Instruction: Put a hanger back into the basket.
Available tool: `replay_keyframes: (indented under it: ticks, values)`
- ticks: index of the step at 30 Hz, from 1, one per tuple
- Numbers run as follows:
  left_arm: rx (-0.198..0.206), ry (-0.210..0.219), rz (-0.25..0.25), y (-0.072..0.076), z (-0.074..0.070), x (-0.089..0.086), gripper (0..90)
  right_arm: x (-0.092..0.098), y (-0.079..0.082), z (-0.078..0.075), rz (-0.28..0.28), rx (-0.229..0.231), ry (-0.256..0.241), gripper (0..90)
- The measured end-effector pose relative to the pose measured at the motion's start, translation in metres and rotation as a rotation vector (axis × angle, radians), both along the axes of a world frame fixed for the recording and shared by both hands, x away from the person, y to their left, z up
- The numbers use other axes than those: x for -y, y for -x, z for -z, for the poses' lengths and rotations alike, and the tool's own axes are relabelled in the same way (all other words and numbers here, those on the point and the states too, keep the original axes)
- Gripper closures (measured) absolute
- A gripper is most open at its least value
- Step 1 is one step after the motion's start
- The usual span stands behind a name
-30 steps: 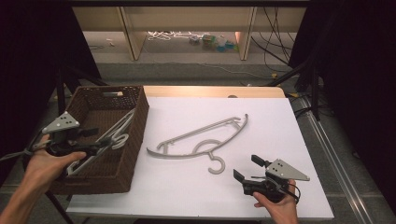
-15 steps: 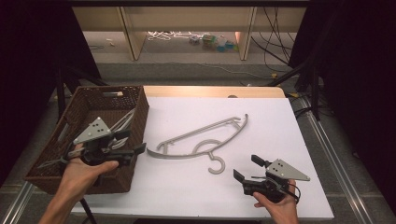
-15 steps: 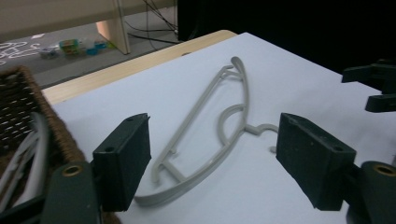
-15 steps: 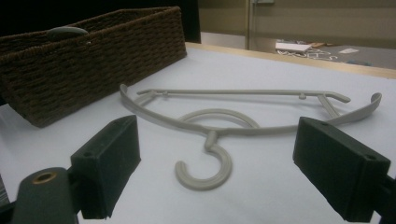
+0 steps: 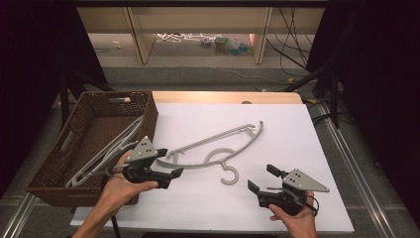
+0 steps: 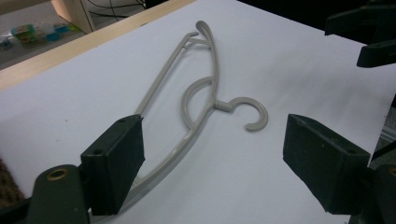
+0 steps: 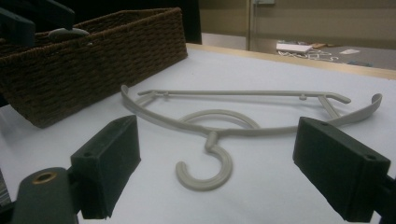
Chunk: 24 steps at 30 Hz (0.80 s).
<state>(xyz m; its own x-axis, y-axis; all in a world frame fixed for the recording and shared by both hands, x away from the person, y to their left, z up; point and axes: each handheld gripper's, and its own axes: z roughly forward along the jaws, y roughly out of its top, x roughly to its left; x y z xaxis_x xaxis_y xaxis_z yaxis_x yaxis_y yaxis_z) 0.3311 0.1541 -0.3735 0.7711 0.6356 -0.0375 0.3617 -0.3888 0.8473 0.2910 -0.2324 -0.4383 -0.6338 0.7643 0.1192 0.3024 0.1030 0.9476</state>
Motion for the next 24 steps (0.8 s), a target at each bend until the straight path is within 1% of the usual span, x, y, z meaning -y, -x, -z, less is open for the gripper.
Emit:
replay_keyframes:
  ticks: [1, 2, 3, 4, 5, 6, 7, 8, 9, 10, 11, 12, 13, 14, 15, 16, 17, 19, 20, 21, 22, 23, 24]
  values:
    - [-0.002, -0.002, 0.001, 0.000, 0.002, 0.004, 20.9, 0.000, 0.000, 0.000, -0.007, 0.003, -0.008, 15.7]
    - [0.002, -0.005, 0.011, -0.001, 0.005, 0.008, 21.9, 0.001, 0.000, -0.001, -0.005, 0.000, -0.005, 15.6]
    - [0.000, -0.022, 0.022, -0.002, 0.007, 0.012, 22.2, 0.002, 0.001, -0.002, -0.001, -0.008, 0.006, 15.7]
    - [0.000, -0.034, 0.031, -0.003, 0.008, 0.015, 22.1, 0.002, 0.001, -0.002, 0.000, -0.007, -0.009, 15.6]
    - [-0.004, -0.050, 0.049, -0.005, 0.011, 0.019, 22.0, 0.003, 0.000, -0.002, -0.009, -0.008, -0.012, 15.6]
    - [0.001, -0.053, 0.056, -0.007, 0.014, 0.024, 22.1, 0.002, 0.000, -0.001, -0.011, -0.001, -0.029, 15.6]
    - [0.002, -0.057, 0.050, -0.009, 0.016, 0.029, 22.2, 0.003, 0.000, -0.001, -0.011, 0.004, -0.028, 15.6]
    - [0.010, -0.069, 0.069, -0.012, 0.018, 0.033, 22.3, 0.003, 0.000, -0.001, -0.014, 0.005, -0.030, 15.6]
    - [0.010, -0.068, 0.062, -0.015, 0.021, 0.038, 22.2, 0.003, 0.001, -0.001, -0.010, -0.001, -0.022, 15.6]
    - [0.004, -0.067, 0.068, -0.018, 0.024, 0.042, 22.2, 0.003, 0.001, -0.001, -0.012, 0.000, -0.024, 15.6]
    - [0.007, -0.069, 0.067, -0.020, 0.026, 0.047, 22.1, 0.005, 0.002, -0.003, -0.007, -0.009, -0.002, 15.6]
    - [0.010, -0.073, 0.070, -0.022, 0.027, 0.050, 22.0, 0.005, 0.002, -0.003, -0.007, -0.006, -0.005, 15.6]
    - [0.009, -0.066, 0.066, -0.023, 0.028, 0.052, 21.7, 0.005, 0.001, -0.003, -0.006, -0.007, -0.006, 15.6]
    - [0.014, -0.055, 0.065, -0.024, 0.029, 0.053, 21.2, 0.004, 0.001, -0.002, -0.015, -0.008, -0.020, 15.6]
    - [0.014, -0.062, 0.066, -0.025, 0.027, 0.052, 20.9, 0.005, 0.001, -0.002, -0.012, -0.008, -0.016, 15.6]
    - [0.023, -0.035, 0.055, -0.025, 0.028, 0.052, 20.8, 0.005, 0.000, -0.002, -0.012, -0.006, -0.016, 15.6]
    - [0.033, -0.030, 0.052, -0.025, 0.028, 0.052, 20.6, 0.005, 0.001, -0.002, -0.014, -0.013, -0.018, 15.6]
    - [0.032, -0.008, 0.025, -0.025, 0.028, 0.050, 20.2, 0.005, 0.000, -0.001, -0.014, -0.011, -0.012, 15.6]
    - [0.035, -0.007, 0.023, -0.026, 0.028, 0.049, 19.9, 0.005, 0.000, -0.001, -0.012, -0.008, -0.012, 15.6]
    - [0.039, 0.007, 0.019, -0.026, 0.030, 0.049, 19.8, 0.004, 0.000, -0.001, -0.012, -0.003, -0.023, 15.6]
    - [0.037, 0.012, 0.014, -0.027, 0.031, 0.049, 19.7, 0.004, 0.000, -0.001, -0.012, -0.010, -0.024, 15.6]
    - [0.030, 0.014, 0.009, -0.027, 0.032, 0.049, 19.5, 0.003, 0.000, -0.001, -0.012, -0.002, -0.021, 15.6]
    - [0.028, 0.018, 0.008, -0.027, 0.033, 0.049, 19.3, 0.003, 0.000, -0.001, -0.016, -0.004, -0.019, 15.6]
